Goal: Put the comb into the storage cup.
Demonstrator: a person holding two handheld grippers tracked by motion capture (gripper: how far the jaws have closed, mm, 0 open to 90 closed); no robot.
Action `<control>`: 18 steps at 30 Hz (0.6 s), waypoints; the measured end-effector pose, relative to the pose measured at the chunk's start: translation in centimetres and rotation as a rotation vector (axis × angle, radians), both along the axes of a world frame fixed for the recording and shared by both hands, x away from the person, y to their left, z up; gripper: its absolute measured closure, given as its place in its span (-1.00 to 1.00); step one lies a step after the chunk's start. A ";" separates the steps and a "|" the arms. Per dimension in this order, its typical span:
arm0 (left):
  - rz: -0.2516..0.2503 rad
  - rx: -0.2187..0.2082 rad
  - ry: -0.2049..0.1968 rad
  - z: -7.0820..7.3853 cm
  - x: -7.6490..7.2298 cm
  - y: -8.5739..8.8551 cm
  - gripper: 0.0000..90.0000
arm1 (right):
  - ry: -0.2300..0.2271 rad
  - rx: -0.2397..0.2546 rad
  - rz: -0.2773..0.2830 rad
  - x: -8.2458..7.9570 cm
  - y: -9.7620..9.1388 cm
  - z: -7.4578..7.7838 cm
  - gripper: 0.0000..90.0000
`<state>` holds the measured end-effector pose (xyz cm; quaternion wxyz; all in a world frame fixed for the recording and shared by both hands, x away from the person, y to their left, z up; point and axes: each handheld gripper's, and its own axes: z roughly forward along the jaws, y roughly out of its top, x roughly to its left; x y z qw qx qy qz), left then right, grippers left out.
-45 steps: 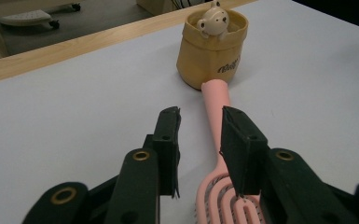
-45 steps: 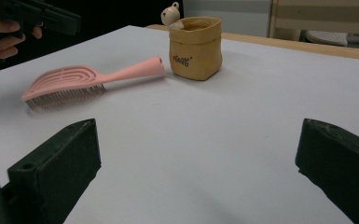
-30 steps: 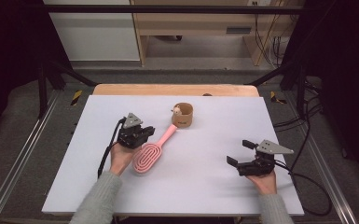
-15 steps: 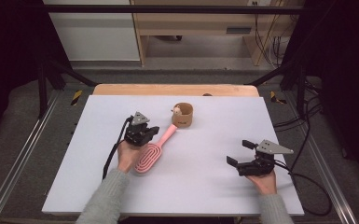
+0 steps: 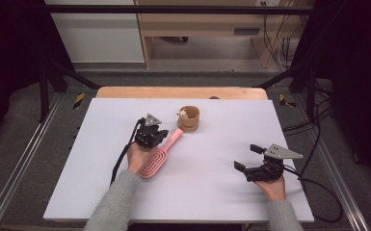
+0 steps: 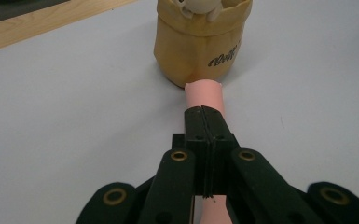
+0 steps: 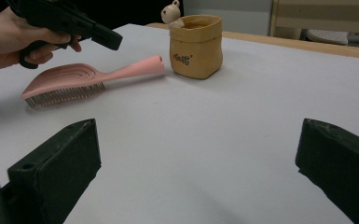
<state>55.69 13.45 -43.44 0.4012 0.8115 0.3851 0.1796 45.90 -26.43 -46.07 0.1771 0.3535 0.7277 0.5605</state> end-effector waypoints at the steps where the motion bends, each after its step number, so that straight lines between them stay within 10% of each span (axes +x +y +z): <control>1: 0.001 0.004 -0.003 -0.1 0.0 -0.2 0.99 | 0.000 0.000 0.000 0.0 0.0 0.0 -0.99; 18: 0.022 0.084 0.082 -1.6 0.8 -0.6 1.00 | 0.003 -0.001 0.001 0.0 0.1 0.0 -0.99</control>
